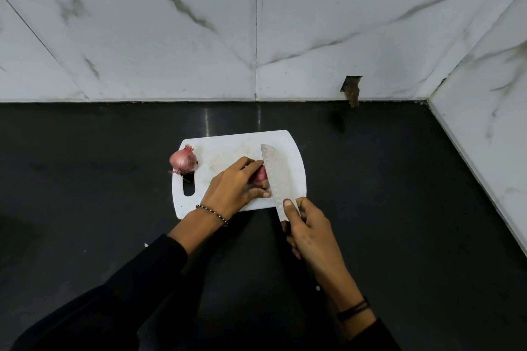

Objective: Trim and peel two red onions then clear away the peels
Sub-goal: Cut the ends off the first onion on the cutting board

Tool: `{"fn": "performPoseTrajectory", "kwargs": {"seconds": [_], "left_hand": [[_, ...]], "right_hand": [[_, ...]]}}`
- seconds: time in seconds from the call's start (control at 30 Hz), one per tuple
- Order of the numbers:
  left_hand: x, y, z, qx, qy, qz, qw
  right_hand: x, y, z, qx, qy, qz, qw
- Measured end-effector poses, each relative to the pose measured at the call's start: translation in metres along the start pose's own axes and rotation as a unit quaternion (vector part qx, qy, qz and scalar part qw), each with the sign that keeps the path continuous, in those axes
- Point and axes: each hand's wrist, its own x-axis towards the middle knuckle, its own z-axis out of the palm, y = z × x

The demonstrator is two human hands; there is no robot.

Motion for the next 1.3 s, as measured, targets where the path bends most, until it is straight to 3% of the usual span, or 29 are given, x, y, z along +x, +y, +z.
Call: {"fn": "performPoseTrajectory", "kwargs": {"seconds": [0.23,0.53,0.83,1.3], "left_hand": [[0.004,0.007,0.0,0.032,-0.022,-0.006,0.999],[0.006,0.011,-0.003,0.066,-0.033,-0.015,0.997],[0.011,0.016,-0.005,0.084,-0.042,-0.024,0.995],[0.014,0.03,-0.016,0.129,-0.071,-0.035,0.988]], "right_hand": [[0.0,0.0,-0.005,-0.106,0.06,-0.03,0.992],[0.0,-0.006,-0.007,-0.147,0.026,-0.038,0.988],[0.005,-0.01,-0.005,-0.211,0.056,-0.046,0.975],[0.009,-0.025,-0.008,-0.241,-0.044,-0.028,0.969]]}}
